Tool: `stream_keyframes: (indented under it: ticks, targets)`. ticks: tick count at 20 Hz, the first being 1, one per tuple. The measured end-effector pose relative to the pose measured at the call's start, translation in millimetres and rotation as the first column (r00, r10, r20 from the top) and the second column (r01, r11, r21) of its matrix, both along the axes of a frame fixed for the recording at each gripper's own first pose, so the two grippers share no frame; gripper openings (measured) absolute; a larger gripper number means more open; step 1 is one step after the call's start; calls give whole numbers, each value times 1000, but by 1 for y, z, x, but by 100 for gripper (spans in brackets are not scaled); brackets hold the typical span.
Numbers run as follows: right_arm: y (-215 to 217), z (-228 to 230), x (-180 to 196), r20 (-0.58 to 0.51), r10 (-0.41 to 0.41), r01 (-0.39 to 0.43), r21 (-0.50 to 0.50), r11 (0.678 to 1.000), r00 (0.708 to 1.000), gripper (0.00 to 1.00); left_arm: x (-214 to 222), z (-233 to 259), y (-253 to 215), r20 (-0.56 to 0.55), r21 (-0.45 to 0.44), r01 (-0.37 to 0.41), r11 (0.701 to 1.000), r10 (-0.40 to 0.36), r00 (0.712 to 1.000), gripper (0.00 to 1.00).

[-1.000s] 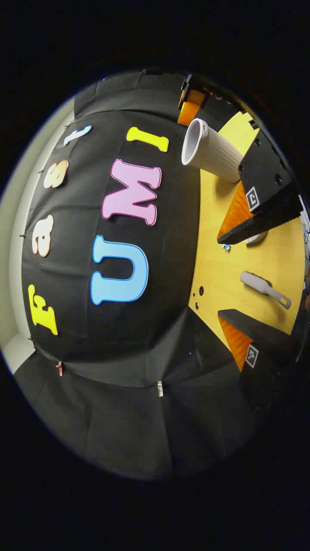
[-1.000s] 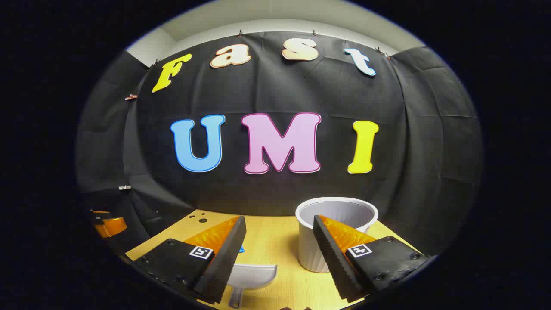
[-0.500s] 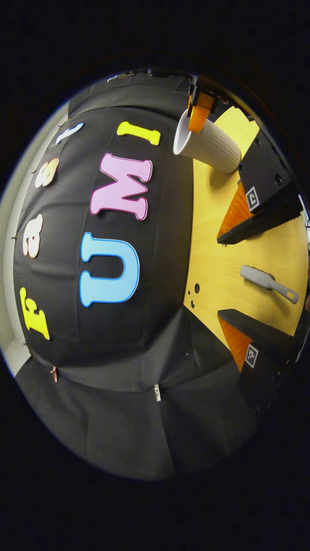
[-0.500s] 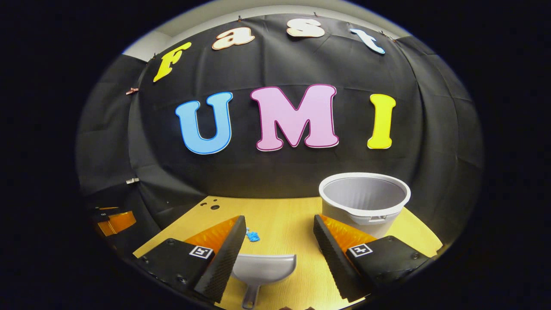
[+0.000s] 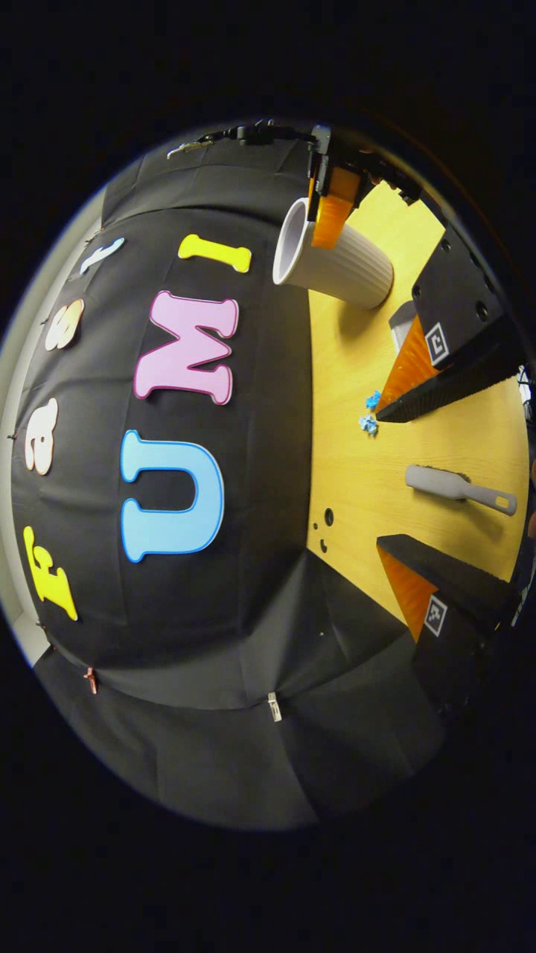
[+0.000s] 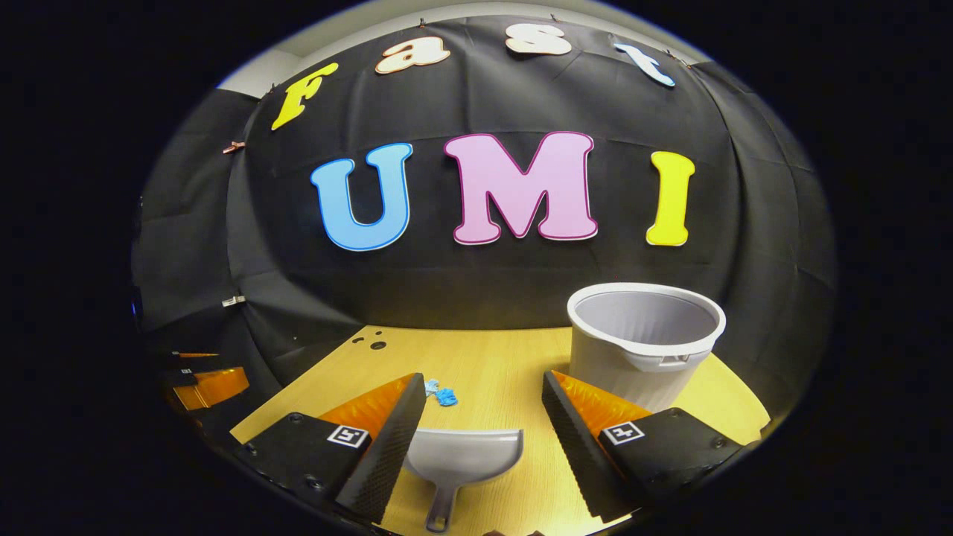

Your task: Pick up the small broom and dustpan from the desktop, sweep the trash into the dustpan with the broom, and then empty the trash into the garbage bin.

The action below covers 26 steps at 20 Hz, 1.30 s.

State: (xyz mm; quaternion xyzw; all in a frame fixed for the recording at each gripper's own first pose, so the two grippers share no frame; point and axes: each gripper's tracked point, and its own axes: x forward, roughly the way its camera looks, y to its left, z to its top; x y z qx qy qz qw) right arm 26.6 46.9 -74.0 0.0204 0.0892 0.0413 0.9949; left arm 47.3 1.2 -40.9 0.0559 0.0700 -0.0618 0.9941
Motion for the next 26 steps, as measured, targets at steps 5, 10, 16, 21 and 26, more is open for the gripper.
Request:
stream_keyframes:
  ticks: [5,10,16,21,26]
  targets:
    - [7,-11,3,-25,27,-27,5,1000,999,98,14,-49,16,-188,14,-1,1000,4,982,96]
    - [6,-24,8,-48,40,-40,-2,999,998,98,26,-107,43,-408,44,-22,999,38,912,96]
    - [-6,-54,12,-119,41,-40,13,999,992,97,38,-172,56,-624,147,66,987,41,780,96]
    - [-11,-80,10,-211,61,-53,42,998,976,99,50,-216,47,-786,127,80,989,51,616,95]
    - [8,-107,12,-317,141,-129,57,990,938,99,68,-238,44,-842,176,70,982,114,527,85]
